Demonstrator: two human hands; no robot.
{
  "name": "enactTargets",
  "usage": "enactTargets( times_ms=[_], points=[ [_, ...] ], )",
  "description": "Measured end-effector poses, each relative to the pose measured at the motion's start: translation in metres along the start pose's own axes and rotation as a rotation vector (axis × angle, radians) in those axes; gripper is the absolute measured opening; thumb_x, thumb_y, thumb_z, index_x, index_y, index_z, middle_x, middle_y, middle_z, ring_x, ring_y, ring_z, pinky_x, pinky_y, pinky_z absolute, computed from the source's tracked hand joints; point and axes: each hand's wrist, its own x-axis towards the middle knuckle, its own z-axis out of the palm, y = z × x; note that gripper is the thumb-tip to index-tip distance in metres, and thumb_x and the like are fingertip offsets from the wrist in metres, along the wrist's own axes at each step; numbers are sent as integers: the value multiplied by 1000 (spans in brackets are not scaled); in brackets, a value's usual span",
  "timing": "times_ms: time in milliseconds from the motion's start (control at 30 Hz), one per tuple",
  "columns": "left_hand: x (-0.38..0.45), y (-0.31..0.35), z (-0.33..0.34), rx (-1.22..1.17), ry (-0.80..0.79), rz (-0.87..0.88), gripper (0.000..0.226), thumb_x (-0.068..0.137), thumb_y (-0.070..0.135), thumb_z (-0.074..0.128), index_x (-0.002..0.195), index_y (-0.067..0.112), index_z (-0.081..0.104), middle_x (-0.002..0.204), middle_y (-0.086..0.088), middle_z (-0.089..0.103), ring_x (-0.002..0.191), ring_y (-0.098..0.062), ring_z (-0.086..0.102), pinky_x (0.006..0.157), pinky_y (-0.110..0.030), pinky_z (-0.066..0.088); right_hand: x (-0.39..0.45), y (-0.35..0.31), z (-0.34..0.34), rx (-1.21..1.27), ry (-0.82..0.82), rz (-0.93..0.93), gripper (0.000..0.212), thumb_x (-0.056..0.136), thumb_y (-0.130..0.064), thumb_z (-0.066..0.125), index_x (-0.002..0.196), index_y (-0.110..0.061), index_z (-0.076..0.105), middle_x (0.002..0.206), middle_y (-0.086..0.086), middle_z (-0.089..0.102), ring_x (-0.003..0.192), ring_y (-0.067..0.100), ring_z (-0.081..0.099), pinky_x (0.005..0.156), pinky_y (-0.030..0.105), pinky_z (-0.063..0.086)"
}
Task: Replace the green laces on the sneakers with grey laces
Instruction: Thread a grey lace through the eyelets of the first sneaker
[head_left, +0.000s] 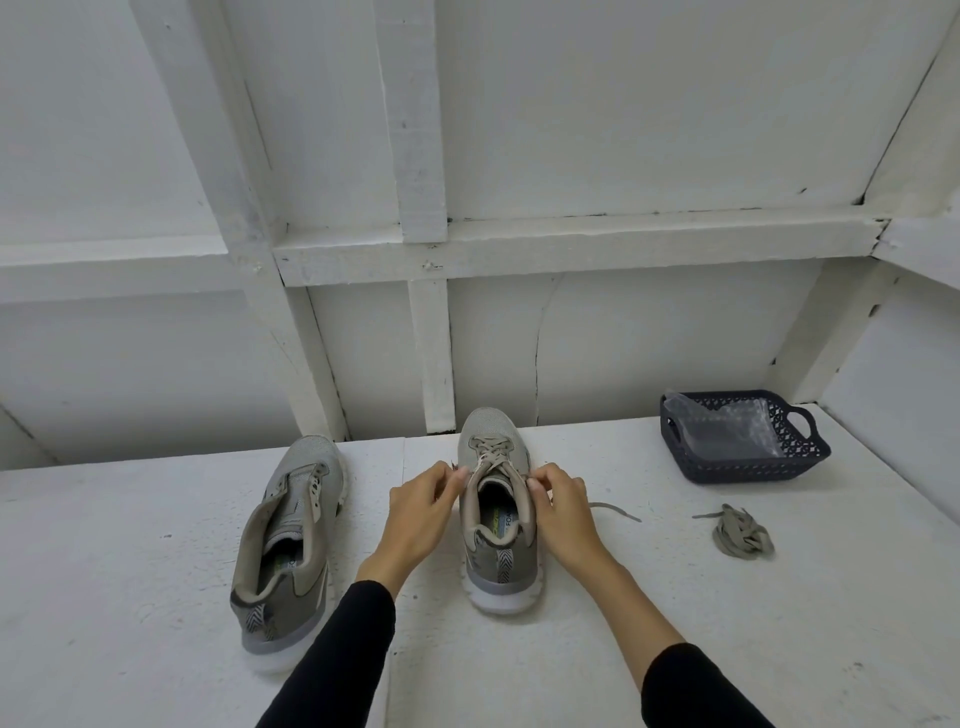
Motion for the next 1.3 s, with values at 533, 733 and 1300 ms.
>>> enactTargets(
  times_ms=[533, 733, 1300],
  points=[
    [12, 27, -4, 626, 65, 477, 29, 77, 45, 55, 104, 35, 60, 117, 9, 50, 105, -17, 45, 90, -35, 38, 7, -32, -20, 408, 65, 208, 15, 98, -19, 51, 92, -14, 64, 88, -1, 66, 84, 16, 61, 79, 29, 47],
    [24, 36, 3, 851, 43, 698, 24, 66, 48, 80, 76, 28, 71, 103, 4, 58, 87, -20, 55, 68, -34, 49, -3, -23, -10, 252, -12, 110, 11, 89, -24, 67, 98, -17, 68, 93, -5, 69, 88, 5, 63, 72, 10, 47],
    [14, 19, 22, 530, 234, 641, 18, 87, 26, 49, 79, 11, 54, 106, 5, 49, 68, -15, 57, 35, -28, 43, -4, -18, -11, 332, 12, 119, 13, 89, -21, 67, 83, -10, 68, 83, 2, 70, 85, 17, 65, 78, 27, 50]
  ],
)
